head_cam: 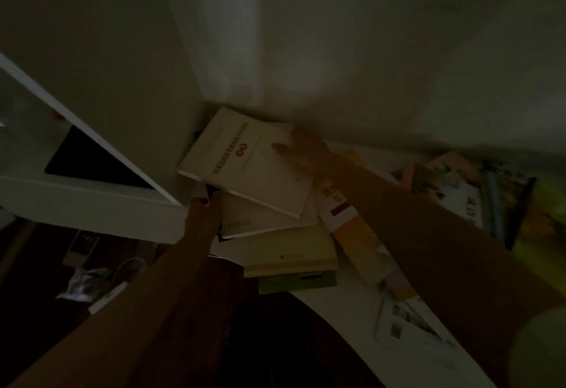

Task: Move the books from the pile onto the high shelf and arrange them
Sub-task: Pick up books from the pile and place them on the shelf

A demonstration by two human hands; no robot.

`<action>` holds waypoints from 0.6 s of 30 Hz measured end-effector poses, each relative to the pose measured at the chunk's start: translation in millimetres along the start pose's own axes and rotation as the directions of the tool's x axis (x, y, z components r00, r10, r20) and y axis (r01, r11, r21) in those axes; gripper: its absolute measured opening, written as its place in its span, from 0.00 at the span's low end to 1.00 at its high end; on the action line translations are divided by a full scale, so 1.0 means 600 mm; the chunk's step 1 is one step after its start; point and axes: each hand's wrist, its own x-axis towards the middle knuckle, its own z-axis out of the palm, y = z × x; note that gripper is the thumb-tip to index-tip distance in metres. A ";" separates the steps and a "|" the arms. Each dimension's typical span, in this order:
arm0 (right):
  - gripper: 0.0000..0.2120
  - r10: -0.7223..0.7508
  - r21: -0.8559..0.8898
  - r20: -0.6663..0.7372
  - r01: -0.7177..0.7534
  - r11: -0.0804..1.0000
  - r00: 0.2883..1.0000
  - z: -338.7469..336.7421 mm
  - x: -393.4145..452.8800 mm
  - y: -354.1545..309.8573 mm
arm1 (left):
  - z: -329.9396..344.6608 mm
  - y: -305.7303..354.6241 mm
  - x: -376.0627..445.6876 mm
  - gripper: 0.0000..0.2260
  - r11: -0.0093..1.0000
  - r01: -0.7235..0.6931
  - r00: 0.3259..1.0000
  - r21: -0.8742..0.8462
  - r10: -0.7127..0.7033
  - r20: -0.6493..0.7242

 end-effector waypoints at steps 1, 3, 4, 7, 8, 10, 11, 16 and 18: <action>0.37 0.014 -0.029 -0.003 -0.014 0.999 1.000 0.001 0.005 -0.002 | -0.002 0.000 0.006 0.14 1.000 0.019 1.000 -0.025 -0.019 0.010; 0.39 0.033 -0.090 -0.064 -0.038 0.995 0.997 -0.006 0.001 -0.004 | -0.005 0.005 0.012 0.19 0.996 0.061 0.997 -0.066 -0.058 0.043; 0.39 0.035 -0.108 -0.102 -0.046 0.993 0.994 -0.013 -0.010 -0.005 | -0.006 0.009 0.015 0.21 0.993 0.086 0.995 -0.078 -0.082 0.056; 0.39 0.079 -0.041 -0.052 -0.082 0.996 0.996 -0.029 -0.059 0.006 | -0.008 0.014 0.024 0.17 0.989 0.111 0.990 -0.100 -0.100 0.102; 0.41 0.109 0.007 0.005 -0.109 0.994 0.994 -0.026 -0.078 0.013 | -0.010 0.015 0.024 0.17 0.989 0.109 0.989 -0.104 -0.098 0.111; 0.39 0.170 0.164 0.112 -0.187 0.969 0.979 -0.011 -0.108 0.025 | -0.010 0.016 0.026 0.17 0.988 0.115 0.986 -0.106 -0.101 0.131; 0.36 0.195 0.251 0.130 -0.223 0.942 0.972 0.000 -0.116 0.028 | -0.010 0.016 0.027 0.17 0.987 0.116 0.985 -0.115 -0.099 0.145; 0.40 0.355 0.482 0.057 -0.337 0.809 0.933 0.052 -0.114 0.023 | 0.004 0.028 0.029 0.33 0.984 0.129 0.972 -0.125 -0.100 0.214; 0.40 0.384 0.546 0.077 -0.361 0.756 0.920 0.054 -0.110 0.021 | 0.007 0.033 0.030 0.41 0.978 0.156 0.969 -0.139 -0.124 0.216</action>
